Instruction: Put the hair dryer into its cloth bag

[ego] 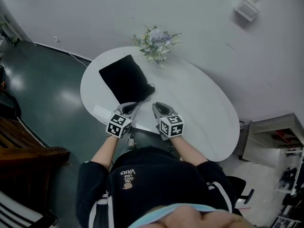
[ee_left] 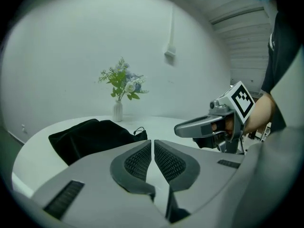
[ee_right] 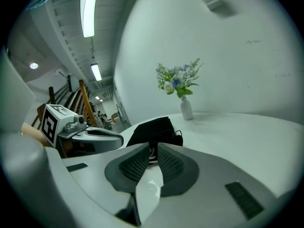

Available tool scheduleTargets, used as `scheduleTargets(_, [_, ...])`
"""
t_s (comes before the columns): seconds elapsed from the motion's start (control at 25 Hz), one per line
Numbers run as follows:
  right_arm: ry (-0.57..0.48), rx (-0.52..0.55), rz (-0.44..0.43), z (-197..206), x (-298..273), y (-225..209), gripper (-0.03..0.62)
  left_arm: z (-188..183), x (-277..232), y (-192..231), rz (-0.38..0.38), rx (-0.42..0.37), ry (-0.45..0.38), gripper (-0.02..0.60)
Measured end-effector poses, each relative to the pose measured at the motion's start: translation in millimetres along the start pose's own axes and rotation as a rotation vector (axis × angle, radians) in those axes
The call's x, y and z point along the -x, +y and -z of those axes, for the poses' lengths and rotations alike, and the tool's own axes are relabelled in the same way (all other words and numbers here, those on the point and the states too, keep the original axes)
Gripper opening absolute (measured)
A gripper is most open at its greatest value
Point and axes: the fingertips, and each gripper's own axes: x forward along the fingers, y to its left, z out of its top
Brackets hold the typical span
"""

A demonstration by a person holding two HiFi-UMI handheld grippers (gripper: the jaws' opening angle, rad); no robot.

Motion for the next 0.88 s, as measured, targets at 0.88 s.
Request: scheduleTargets(0.88, [-0.027, 0.036, -0.121, 27, 102, 20, 0.055, 19, 71, -75, -0.313, 0.123, -0.218, 0.02])
